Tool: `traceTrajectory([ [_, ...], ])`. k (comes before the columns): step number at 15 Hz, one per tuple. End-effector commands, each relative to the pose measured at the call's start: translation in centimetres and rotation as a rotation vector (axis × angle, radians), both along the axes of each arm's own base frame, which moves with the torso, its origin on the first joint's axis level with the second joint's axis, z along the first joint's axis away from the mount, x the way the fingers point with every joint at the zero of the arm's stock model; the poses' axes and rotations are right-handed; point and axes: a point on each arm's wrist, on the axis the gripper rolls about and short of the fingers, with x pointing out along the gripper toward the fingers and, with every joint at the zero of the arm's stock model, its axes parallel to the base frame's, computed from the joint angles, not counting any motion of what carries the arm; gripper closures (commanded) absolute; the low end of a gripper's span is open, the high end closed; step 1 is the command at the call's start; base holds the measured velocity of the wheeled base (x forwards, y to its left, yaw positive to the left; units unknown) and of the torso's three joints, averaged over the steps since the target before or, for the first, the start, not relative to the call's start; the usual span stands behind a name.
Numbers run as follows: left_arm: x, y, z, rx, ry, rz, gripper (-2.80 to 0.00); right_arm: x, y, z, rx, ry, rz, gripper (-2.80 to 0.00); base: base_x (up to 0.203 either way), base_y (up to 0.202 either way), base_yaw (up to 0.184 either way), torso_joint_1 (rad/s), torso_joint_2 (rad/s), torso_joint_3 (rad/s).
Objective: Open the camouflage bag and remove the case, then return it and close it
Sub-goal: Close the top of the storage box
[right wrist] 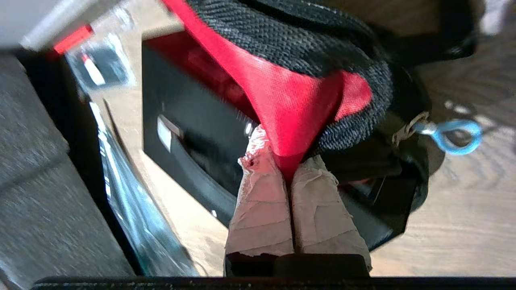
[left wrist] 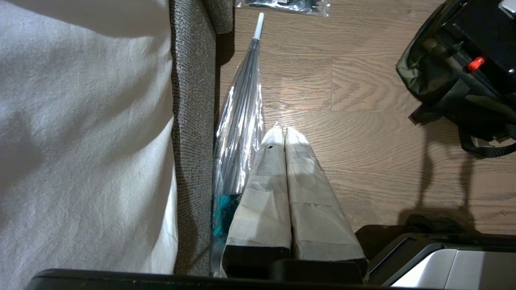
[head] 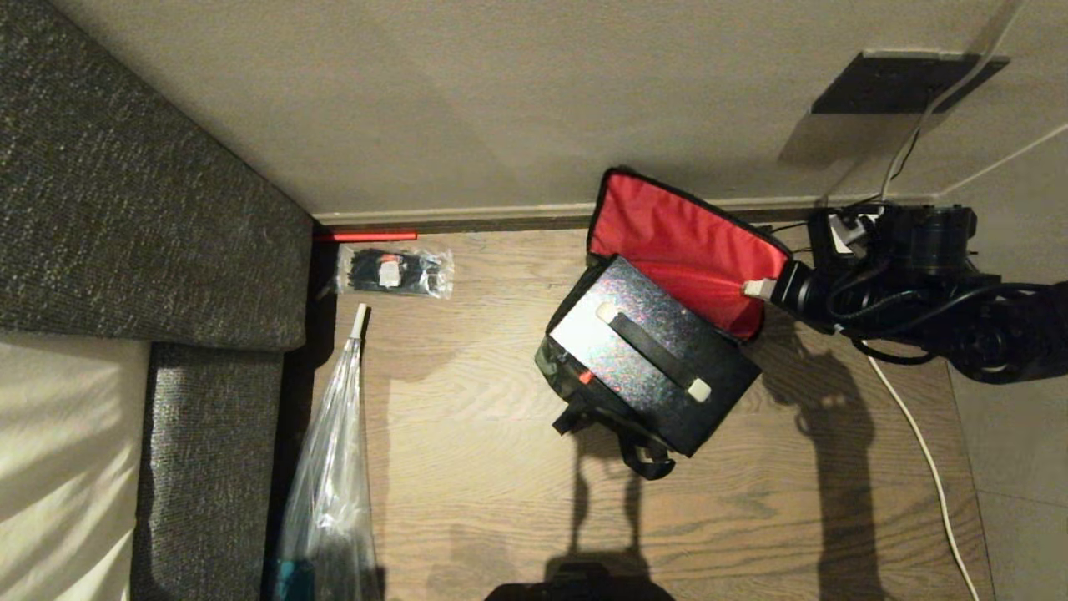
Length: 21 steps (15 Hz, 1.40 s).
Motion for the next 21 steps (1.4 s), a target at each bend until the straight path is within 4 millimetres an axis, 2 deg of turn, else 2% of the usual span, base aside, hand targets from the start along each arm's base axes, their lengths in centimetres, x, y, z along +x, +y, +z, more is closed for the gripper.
traceTrajectory([
  [1, 0.0, 0.0, 0.0, 0.0, -0.001, 0.001, 0.0, -0.2, 0.1, -0.3, -0.009, 0.006, 0.01, 0.0, 0.0, 0.0, 0.0, 0.0, 0.0, 0.0],
  [3, 0.0, 0.0, 0.0, -0.001, -0.001, 0.001, 0.0, -0.3, 0.1, -1.1, -0.05, 0.017, 0.018, 0.0, 0.0, 0.0, 0.0, 0.0, 0.0, 0.0],
  [6, 0.0, 0.0, 0.0, 0.0, -0.001, 0.001, 0.0, -0.8, -0.1, -5.1, -0.187, 0.094, 0.061, 0.0, 0.0, 0.0, 0.0, 0.0, 0.0, 0.0],
  [9, 0.0, 0.0, 0.0, 0.0, -0.001, 0.001, 0.0, -0.2, -0.9, -6.2, -0.28, 0.097, 0.018, 0.0, 0.0, 0.0, 0.0, 0.0, 0.0, 0.0],
  [11, 0.0, 0.0, 0.0, -0.001, -0.001, 0.001, 0.0, -0.4, -1.4, -7.9, -0.345, 0.13, 0.029, 0.0, 0.0, 0.0, 0.0, 0.0, 0.0, 0.0],
  [16, 0.0, 0.0, 0.0, 0.0, -0.001, 0.001, 0.0, 0.1, -3.1, -8.8, -0.451, 0.121, 0.021, 0.0, 0.0, 0.0, 0.0, 0.0, 0.0, 0.0],
  [21, 0.0, 0.0, 0.0, -0.001, -0.001, 0.001, 0.0, -0.4, -3.2, -9.4, -0.502, 0.137, 0.05, 0.0, 0.0, 0.0, 0.0, 0.0, 0.0, 0.0],
])
